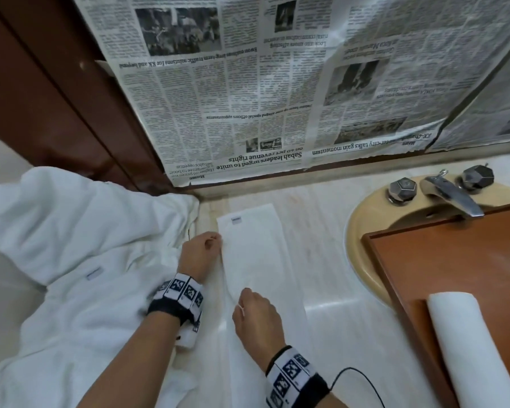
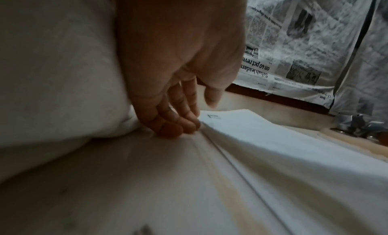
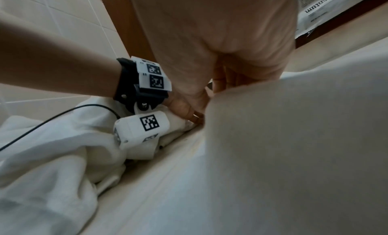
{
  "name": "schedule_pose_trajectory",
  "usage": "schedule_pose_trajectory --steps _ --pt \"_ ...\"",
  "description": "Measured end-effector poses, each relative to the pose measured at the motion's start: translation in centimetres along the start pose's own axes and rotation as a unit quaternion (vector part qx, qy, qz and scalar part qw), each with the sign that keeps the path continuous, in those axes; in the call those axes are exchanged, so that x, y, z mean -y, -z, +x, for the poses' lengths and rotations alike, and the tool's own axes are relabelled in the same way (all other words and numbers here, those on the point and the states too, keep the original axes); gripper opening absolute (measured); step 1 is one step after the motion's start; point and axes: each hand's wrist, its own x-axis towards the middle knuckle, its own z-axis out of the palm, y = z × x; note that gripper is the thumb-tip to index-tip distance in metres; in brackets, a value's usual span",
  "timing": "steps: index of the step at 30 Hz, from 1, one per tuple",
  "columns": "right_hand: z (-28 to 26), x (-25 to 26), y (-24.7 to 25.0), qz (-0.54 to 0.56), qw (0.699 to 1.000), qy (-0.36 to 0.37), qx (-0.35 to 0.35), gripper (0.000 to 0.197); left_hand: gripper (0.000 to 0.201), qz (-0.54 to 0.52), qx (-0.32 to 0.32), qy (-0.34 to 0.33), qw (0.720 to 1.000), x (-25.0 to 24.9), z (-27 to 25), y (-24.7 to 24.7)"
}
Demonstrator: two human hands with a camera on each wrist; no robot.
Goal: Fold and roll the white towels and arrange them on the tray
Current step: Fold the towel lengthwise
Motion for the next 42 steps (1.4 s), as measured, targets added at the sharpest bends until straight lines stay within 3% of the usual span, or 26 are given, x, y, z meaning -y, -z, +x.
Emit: schedule_pose_trajectory --steps 5,9,15,18,20,25,27,32,35,38,42 --pt "0.4 0.0 -0.7 0.015 1.000 0.009 -0.007 0.009 0.023 -0.090 -0.018 0.015 0.996 -0.3 -0.5 -1.2" --pt "0.4 -1.0 0.5 -0.011 0.994 0.071 0.078 0.020 0.019 -0.105 -0.038 -0.016 0.994 -0.3 -0.9 -1.6" --pt "8.0 -4.7 4.9 -0.066 0.982 0.151 -0.088 0.058 0.020 -0.059 -0.041 -0.063 0.995 0.3 0.4 -2.2" --pt "12.6 -5.0 5.8 -0.149 0.979 0.141 0.003 0.077 0.030 0.017 -0.045 -0.088 0.995 0.1 1.5 -3.3" --pt "14.7 -5.3 5.1 -0.198 0.969 0.138 0.051 0.084 0.037 0.096 -0.043 -0.068 0.992 -0.7 1.8 -3.7" --pt "17.0 -6.8 5.0 -0.227 0.964 0.131 0.042 0.069 0.048 0.259 0.032 -0.043 0.964 -1.0 2.4 -3.8" --pt "17.3 -8.6 6.0 -0.221 0.970 0.099 0.031 0.061 0.049 0.277 0.061 -0.019 0.959 -0.5 2.8 -3.7" --pt "15.6 -11.5 8.8 -0.168 0.986 -0.020 0.007 0.057 0.050 0.262 0.035 -0.008 0.964 -0.8 2.4 -4.1" --pt "12.1 -10.2 7.3 -0.167 0.985 0.034 -0.033 0.060 0.058 0.212 0.032 -0.018 0.976 -1.8 0.1 -4.5" --pt "9.4 -8.3 4.1 -0.189 0.976 0.105 0.028 0.059 0.053 0.265 0.079 -0.064 0.959 -2.1 -3.1 -6.4" --pt "9.3 -9.6 4.0 -0.222 0.972 0.067 0.020 0.062 0.052 0.279 0.076 -0.036 0.957 -0.6 -3.7 -6.2"
